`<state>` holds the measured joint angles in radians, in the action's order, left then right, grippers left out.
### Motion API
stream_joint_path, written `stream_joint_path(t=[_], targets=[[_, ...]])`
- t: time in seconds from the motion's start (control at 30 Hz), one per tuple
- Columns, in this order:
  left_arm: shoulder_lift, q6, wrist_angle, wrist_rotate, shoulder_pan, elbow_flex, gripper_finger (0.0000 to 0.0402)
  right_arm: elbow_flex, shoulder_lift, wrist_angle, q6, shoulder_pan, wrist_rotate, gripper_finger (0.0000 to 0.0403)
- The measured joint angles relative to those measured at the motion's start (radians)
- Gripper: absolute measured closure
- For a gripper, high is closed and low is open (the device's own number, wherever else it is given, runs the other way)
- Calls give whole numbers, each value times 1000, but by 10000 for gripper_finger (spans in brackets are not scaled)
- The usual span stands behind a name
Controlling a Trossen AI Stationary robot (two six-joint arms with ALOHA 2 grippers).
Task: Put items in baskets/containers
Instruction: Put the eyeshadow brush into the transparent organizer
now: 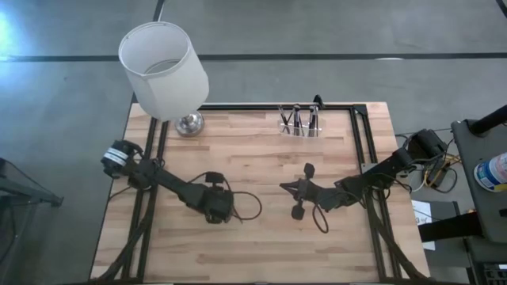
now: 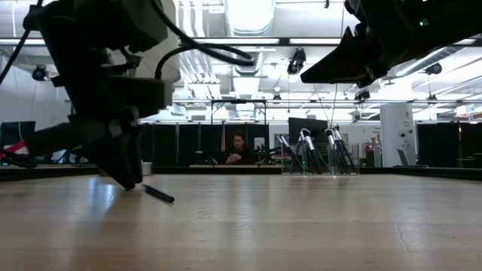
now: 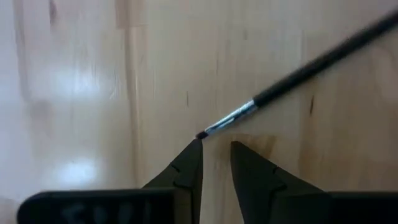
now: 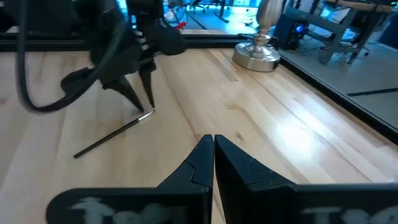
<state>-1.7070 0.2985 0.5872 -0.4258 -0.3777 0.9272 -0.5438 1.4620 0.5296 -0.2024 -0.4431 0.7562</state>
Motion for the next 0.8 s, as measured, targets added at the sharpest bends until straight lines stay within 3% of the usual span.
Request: stream_joint_path(t=[0.1,0.3,0.43,0.63,0.8], targets=[[41,157,-42,24,6,-10,323,0,0,0,0,-3,-8,394],[114,656,-140,50,10,-69,323,1,0,0,0,-4,-8,394],[119,903,-182,62,12,-119,323,-3,0,1,0,-4,-8,394],[110,1003,-230,61,16,-160,323,-4,0,1,0,-4,-8,394],[109,999,-274,41,20,-164,323,-4,0,2,0,-4,-8,394]])
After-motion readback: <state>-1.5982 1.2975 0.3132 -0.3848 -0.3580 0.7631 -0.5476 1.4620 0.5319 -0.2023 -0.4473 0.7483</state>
